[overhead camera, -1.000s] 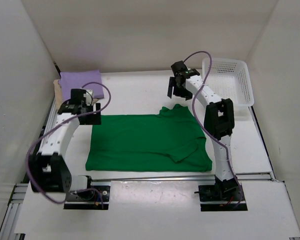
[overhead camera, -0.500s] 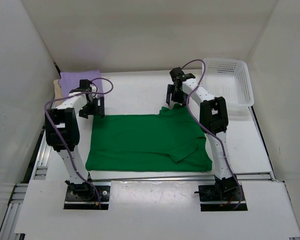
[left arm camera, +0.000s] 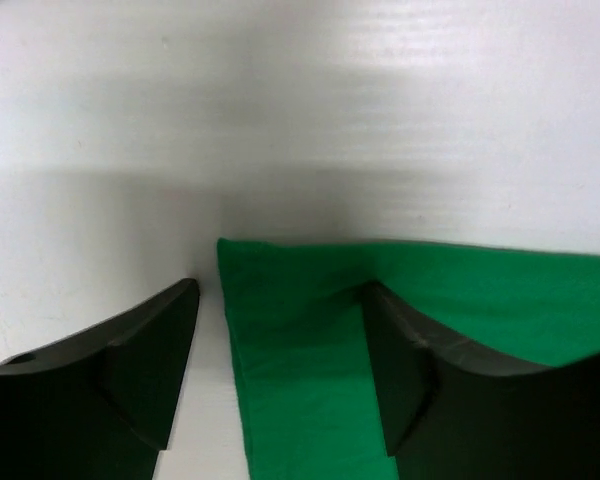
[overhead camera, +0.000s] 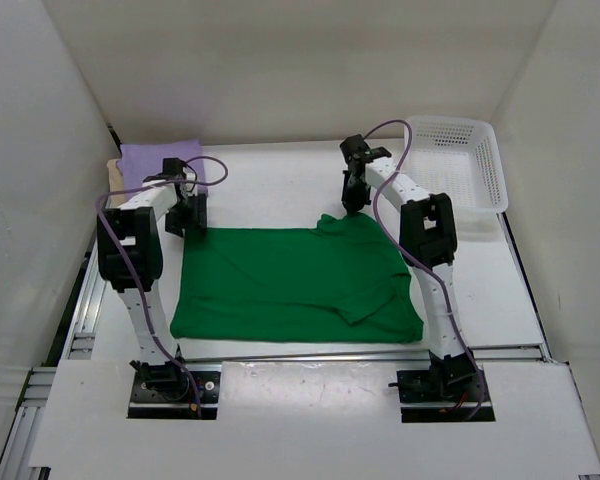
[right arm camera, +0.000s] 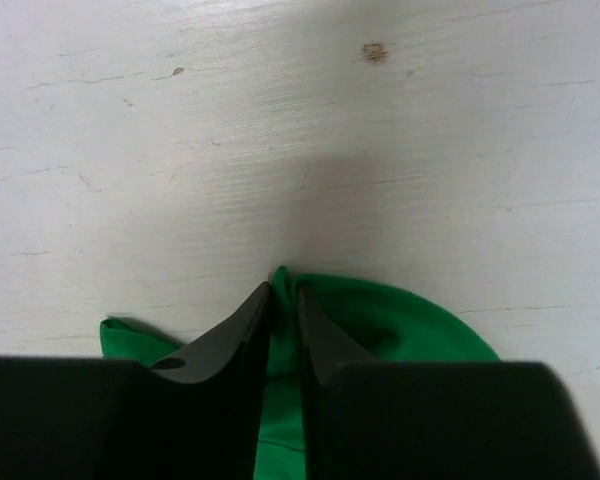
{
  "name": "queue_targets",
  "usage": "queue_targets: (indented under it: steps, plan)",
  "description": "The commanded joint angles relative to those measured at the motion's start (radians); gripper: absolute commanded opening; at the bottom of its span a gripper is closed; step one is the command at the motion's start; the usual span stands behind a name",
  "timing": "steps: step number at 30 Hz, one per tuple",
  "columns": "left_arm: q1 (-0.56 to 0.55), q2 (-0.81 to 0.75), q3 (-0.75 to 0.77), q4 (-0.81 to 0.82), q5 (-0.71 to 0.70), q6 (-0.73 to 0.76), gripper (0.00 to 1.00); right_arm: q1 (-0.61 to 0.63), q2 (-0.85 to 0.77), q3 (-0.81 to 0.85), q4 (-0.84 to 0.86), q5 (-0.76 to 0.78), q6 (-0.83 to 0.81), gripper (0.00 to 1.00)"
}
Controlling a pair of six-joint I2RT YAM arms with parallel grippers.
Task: Fold and stack the t-shirts
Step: Grap the side of the flattened tshirt furthest away from the robot with both arms
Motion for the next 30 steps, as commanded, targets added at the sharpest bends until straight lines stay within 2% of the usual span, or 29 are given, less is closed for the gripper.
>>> queue_targets:
  steps: [1, 4, 5, 6, 7, 10, 14, 18, 24, 30]
  plan:
    - [0.004, 0.040, 0.043, 0.018, 0.005, 0.000, 0.71, -0.001, -0.040, -0.041, 0.000, -0.009, -0.012, 0.11]
    - [0.004, 0.051, 0.053, 0.018, 0.005, 0.000, 0.58, -0.001, -0.073, -0.090, 0.000, 0.005, -0.025, 0.00]
    - [0.004, 0.051, 0.053, 0.018, 0.005, 0.000, 0.53, -0.001, -0.092, -0.100, 0.000, 0.020, -0.035, 0.00]
    - [0.004, 0.051, 0.053, 0.018, 0.005, 0.000, 0.37, -0.001, -0.103, -0.111, 0.000, 0.020, -0.035, 0.00]
    - [0.004, 0.042, 0.053, 0.018, 0.005, 0.000, 0.33, -0.001, -0.127, -0.120, 0.000, 0.020, -0.035, 0.00]
    - [-0.007, -0.003, 0.007, 0.018, -0.015, 0.000, 0.29, -0.001, -0.199, -0.143, -0.009, 0.008, -0.045, 0.00]
    - [-0.031, -0.169, -0.107, 0.037, -0.045, 0.000, 0.27, -0.001, -0.366, -0.243, 0.011, 0.008, -0.022, 0.00]
    - [-0.040, -0.323, -0.235, 0.037, -0.087, 0.000, 0.27, 0.020, -0.631, -0.489, 0.053, 0.027, 0.000, 0.00]
    - [-0.040, -0.533, -0.384, 0.046, -0.111, 0.000, 0.27, 0.071, -0.940, -0.829, 0.077, 0.046, 0.095, 0.00]
    - [-0.074, -0.668, -0.513, 0.046, -0.111, 0.000, 0.27, 0.117, -1.116, -1.103, 0.086, 0.056, 0.202, 0.00]
